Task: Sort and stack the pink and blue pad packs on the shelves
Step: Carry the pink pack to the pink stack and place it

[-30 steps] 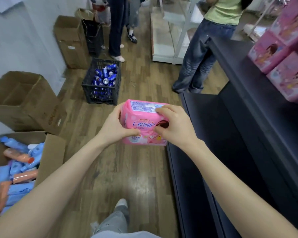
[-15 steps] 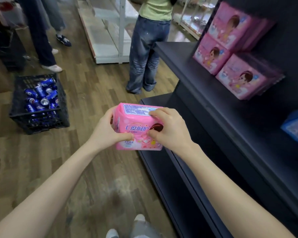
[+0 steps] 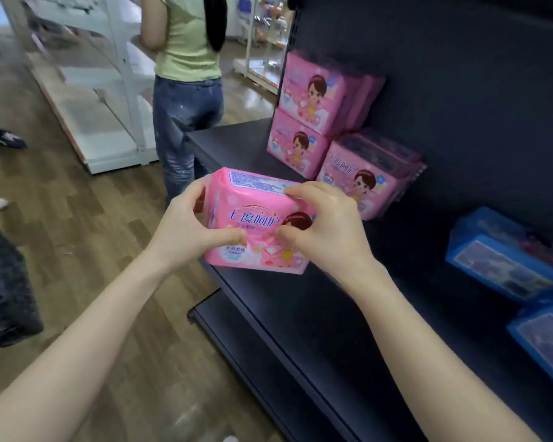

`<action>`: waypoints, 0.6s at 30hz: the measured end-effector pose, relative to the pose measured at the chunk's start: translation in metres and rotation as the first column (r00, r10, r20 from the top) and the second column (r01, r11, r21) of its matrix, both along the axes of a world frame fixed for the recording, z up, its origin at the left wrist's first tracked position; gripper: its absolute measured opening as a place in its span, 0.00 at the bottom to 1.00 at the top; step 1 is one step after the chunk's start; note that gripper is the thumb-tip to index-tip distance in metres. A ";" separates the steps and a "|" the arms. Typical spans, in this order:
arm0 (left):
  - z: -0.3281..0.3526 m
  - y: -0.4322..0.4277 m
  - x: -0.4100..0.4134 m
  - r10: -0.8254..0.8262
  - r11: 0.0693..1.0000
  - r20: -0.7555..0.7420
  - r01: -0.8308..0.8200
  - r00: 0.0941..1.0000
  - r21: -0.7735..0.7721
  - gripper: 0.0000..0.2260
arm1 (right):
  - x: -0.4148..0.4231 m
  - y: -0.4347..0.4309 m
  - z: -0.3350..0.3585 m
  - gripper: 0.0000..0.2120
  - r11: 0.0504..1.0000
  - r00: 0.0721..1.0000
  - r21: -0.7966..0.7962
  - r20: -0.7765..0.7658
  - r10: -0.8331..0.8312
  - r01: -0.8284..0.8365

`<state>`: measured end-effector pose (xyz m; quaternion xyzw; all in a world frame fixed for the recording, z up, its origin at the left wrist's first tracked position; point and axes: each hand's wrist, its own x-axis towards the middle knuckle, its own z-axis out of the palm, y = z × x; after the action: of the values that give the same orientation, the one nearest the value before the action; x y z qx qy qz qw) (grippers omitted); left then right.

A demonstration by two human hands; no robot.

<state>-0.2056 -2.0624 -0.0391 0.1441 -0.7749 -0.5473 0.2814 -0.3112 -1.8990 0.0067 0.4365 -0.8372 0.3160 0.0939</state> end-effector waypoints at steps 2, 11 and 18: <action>0.013 -0.001 -0.023 -0.042 0.999 -0.049 0.042 0.998 -0.006 0.37 | -0.016 0.003 0.011 0.23 0.997 0.999 -0.079 -0.038 -0.026 0.023; 0.035 0.016 -0.111 -0.228 0.974 -0.150 0.228 0.962 -0.014 0.28 | -0.065 0.032 0.031 0.23 0.958 0.973 -0.207 -0.077 -0.219 0.199; 0.040 0.021 -0.157 -0.348 0.935 -0.186 0.355 0.919 0.008 0.26 | -0.078 0.044 0.035 0.22 0.894 0.899 -0.273 -0.162 -0.407 0.356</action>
<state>-0.3626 -2.0418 0.0007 -0.0420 -0.7476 -0.6159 0.2451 -0.3895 -1.8547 0.0419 0.2799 -0.8478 0.3396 0.2958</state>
